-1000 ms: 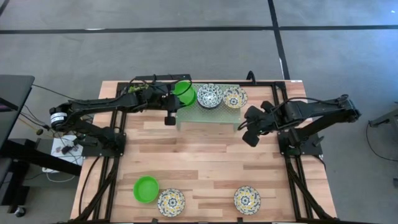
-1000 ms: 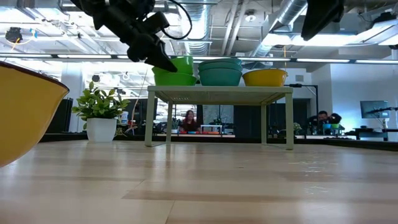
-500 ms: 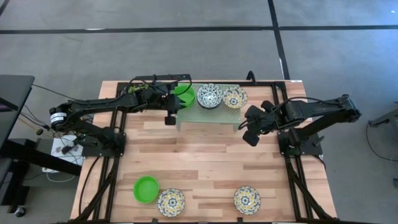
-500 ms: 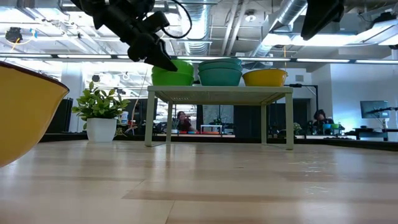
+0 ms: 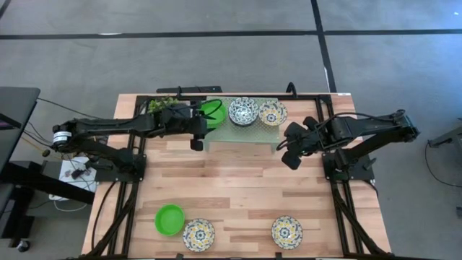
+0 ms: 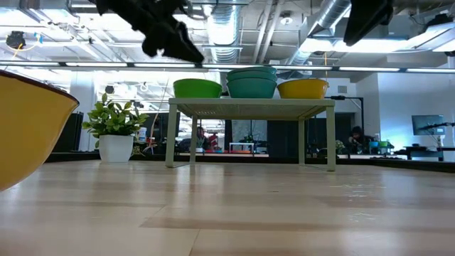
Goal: Pick & Place Mini bowls
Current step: Stack the green bowl on top of the green bowl on the shelf
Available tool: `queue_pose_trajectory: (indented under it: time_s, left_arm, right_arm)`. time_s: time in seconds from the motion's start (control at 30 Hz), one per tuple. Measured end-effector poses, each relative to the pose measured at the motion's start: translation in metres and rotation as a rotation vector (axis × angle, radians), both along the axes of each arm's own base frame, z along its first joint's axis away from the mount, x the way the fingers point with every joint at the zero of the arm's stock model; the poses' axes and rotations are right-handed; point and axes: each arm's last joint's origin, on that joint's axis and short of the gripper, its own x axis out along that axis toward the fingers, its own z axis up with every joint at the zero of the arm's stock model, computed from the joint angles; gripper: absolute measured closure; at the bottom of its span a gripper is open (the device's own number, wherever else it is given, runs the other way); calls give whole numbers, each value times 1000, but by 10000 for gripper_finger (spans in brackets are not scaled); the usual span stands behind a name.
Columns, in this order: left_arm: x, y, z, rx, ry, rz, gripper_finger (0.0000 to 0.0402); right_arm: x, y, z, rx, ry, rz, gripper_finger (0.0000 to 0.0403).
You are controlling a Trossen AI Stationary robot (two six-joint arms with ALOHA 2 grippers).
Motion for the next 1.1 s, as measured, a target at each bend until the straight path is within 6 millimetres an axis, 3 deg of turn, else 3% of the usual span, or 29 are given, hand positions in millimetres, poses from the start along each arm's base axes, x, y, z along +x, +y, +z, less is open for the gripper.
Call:
queue_pose_trajectory:
  time_s: [0.2, 0.33, 0.77, 1.1]
  left_arm:
    - [-14, -30, 23, -45, -106, -72, 225]
    - [-26, -48, 26, -161, -107, -85, 232]
    - [-58, -102, 0, -539, 216, -21, 238]
    - [-83, -149, -17, -837, 436, -39, 231]
  right_arm:
    - [0, 0, 0, -9, -2, -4, 298]
    - [0, 0, 0, -8, -3, -4, 298]
    - [9, -11, 2, 3, -70, -61, 296]
    - [32, -15, -18, -14, 58, -31, 240]
